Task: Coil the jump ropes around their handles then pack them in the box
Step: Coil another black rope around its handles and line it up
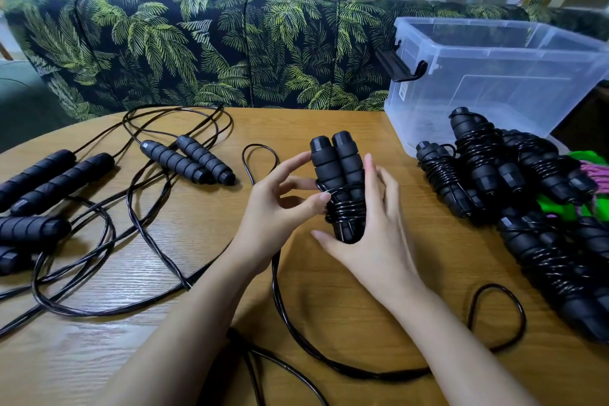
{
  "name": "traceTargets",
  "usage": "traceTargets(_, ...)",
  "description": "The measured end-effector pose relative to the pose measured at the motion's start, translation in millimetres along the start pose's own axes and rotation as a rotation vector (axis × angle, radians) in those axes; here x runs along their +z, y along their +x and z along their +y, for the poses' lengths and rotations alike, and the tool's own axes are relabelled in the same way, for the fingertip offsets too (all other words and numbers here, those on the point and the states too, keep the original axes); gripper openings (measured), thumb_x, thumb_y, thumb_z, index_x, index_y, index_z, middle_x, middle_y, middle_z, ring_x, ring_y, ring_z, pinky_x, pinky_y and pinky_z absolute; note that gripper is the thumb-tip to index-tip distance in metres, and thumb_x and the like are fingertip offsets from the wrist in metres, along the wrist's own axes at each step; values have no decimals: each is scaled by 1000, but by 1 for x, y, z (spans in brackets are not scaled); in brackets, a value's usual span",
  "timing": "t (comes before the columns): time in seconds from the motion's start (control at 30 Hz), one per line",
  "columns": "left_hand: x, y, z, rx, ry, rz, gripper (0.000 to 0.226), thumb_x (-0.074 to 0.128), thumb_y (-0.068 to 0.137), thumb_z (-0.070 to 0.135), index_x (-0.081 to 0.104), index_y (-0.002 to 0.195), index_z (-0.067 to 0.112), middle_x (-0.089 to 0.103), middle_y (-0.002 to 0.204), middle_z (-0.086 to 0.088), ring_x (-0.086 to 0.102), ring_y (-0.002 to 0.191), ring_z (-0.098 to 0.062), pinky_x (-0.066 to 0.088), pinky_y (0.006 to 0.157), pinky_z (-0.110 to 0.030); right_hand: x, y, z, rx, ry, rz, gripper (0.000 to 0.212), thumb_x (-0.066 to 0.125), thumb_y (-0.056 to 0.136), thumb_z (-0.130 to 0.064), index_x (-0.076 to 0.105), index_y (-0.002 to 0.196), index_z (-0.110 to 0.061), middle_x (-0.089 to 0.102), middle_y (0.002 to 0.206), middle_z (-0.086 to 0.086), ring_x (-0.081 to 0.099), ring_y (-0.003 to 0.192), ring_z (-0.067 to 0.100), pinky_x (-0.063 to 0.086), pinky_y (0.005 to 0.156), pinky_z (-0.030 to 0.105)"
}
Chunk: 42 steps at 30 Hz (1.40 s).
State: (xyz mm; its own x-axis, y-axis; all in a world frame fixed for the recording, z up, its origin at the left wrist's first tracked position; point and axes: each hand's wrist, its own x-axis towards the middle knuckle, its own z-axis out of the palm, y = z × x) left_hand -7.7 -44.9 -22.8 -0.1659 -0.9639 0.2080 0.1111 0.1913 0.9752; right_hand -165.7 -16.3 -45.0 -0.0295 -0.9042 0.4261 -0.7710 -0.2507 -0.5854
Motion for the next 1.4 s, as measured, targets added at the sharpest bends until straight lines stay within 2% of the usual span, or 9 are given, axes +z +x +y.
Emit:
traceTargets(0.2, 2, 0, 0, 25, 8, 41, 58, 77, 72, 19, 57, 125, 32, 72, 90, -4, 71, 75, -21, 55, 76, -27, 1, -1, -1, -159, -367, 167, 96, 75, 74, -47, 30, 154, -18, 47, 141, 5, 48, 116, 26, 57, 72, 41)
traceTargets(0.37, 1, -1, 3, 28, -11, 30, 63, 77, 76, 2, 57, 128, 30, 72, 95, -4, 69, 77, -15, 56, 77, -24, 1, -2, 0, -211, -315, 129, 78, 70, 84, -36, 34, 152, -25, 43, 150, 12, 55, 112, 33, 57, 66, 43)
traceTargets(0.6, 2, -3, 3, 14, -24, -6, 70, 78, 75, -3, 56, 132, 29, 68, 97, 1, 68, 72, -11, 53, 70, -20, 2, -2, -4, -155, -381, 90, 102, 81, 70, -47, 26, 154, -26, 41, 150, 12, 53, 116, 32, 55, 52, 36)
traceTargets(0.73, 2, -3, 1, 10, 2, -94, 73, 79, 72, 12, 54, 138, 27, 71, 107, 5, 67, 80, -14, 54, 78, -25, 2, 0, 2, -96, -295, 133, 101, 84, 72, -35, 25, 153, -27, 40, 147, 9, 60, 112, 33, 54, 55, 38)
traceTargets(0.93, -1, 0, -2, 12, -24, -88, 63, 75, 74, 17, 56, 132, 31, 69, 119, -6, 66, 102, -43, 55, 89, -30, 2, 1, 10, -107, -23, 157, 97, 81, 76, -22, 24, 154, -32, 46, 147, 0, 63, 110, 27, 53, 77, 36)
traceTargets(1.03, -1, 2, -3, 19, -24, -86, 60, 74, 74, 15, 56, 130, 30, 69, 116, -3, 69, 99, -38, 56, 91, -33, 3, 1, 11, -118, 66, 148, 93, 77, 81, -26, 21, 153, -41, 43, 152, -1, 59, 118, 24, 51, 88, 34)
traceTargets(1.17, -5, 3, -5, 41, 4, -52, 55, 73, 77, 16, 58, 129, 26, 70, 104, 3, 65, 90, -24, 54, 89, -36, 6, 0, 6, -124, 225, 115, 79, 65, 83, -33, 25, 148, -54, 40, 154, -2, 50, 129, 13, 37, 100, 12)
traceTargets(1.23, -6, 4, -7, 25, 22, -46, 56, 73, 77, 18, 58, 131, 24, 68, 103, 2, 63, 92, -19, 54, 89, -37, 6, -1, 5, -131, 293, 108, 75, 67, 84, -29, 32, 148, -47, 42, 153, -3, 46, 133, 8, 32, 102, 6)
traceTargets(1.4, -7, 4, -11, -48, -28, -100, 68, 70, 79, 18, 48, 142, 19, 70, 115, 1, 65, 111, -15, 53, 88, -26, 1, 0, -1, -134, 480, 33, 71, 69, 86, -16, 38, 148, -27, 48, 148, -5, 44, 135, 3, 37, 108, 19)
